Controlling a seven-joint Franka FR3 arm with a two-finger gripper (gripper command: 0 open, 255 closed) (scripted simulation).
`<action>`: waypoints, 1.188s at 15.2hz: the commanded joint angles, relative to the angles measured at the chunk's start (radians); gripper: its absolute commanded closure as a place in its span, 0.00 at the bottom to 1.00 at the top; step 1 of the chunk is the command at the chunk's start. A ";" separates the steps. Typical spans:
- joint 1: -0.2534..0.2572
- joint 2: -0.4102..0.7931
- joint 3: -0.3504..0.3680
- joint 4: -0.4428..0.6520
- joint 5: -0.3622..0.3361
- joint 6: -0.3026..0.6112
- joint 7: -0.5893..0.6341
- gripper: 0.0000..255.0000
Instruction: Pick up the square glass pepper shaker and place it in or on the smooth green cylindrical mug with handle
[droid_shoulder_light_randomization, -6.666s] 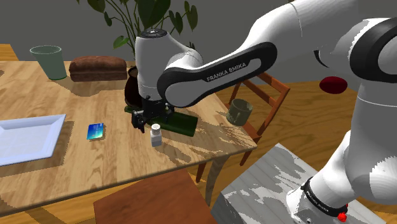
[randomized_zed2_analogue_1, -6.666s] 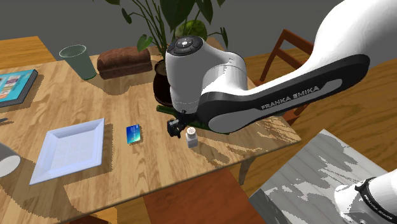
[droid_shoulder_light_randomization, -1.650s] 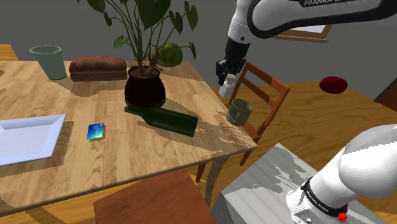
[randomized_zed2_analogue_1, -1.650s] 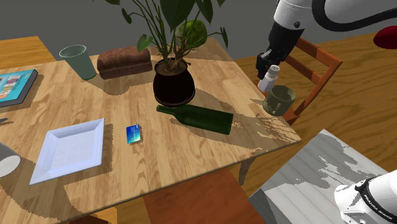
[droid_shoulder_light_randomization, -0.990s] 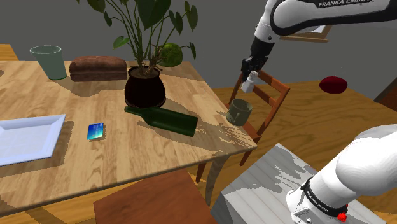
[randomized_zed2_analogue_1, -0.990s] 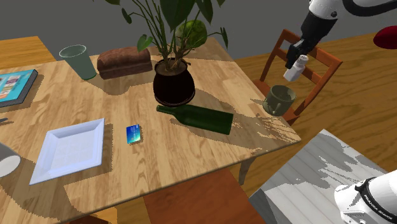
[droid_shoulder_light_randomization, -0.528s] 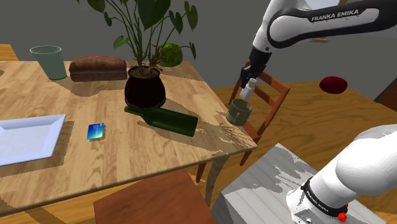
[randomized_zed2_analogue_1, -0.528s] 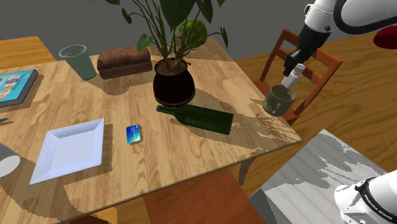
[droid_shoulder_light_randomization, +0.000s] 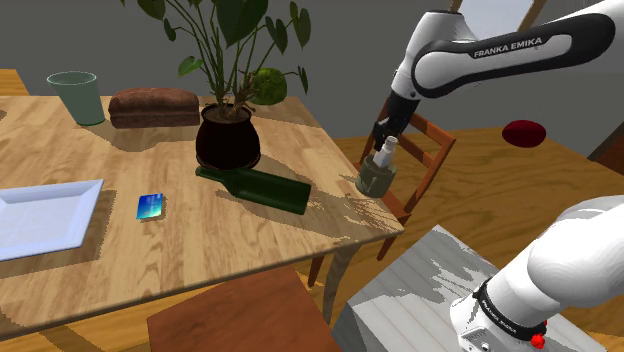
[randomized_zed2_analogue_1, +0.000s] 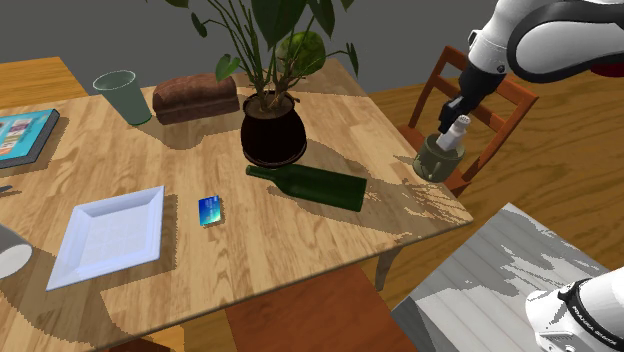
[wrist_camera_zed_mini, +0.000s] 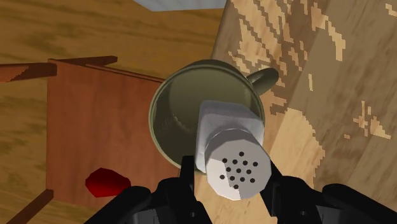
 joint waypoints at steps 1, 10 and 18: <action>0.000 0.006 0.001 -0.014 0.000 0.020 0.002 1.00; 0.000 0.006 0.001 -0.014 0.000 0.020 0.002 0.00; 0.003 -0.046 0.001 0.069 0.004 -0.115 -0.001 0.00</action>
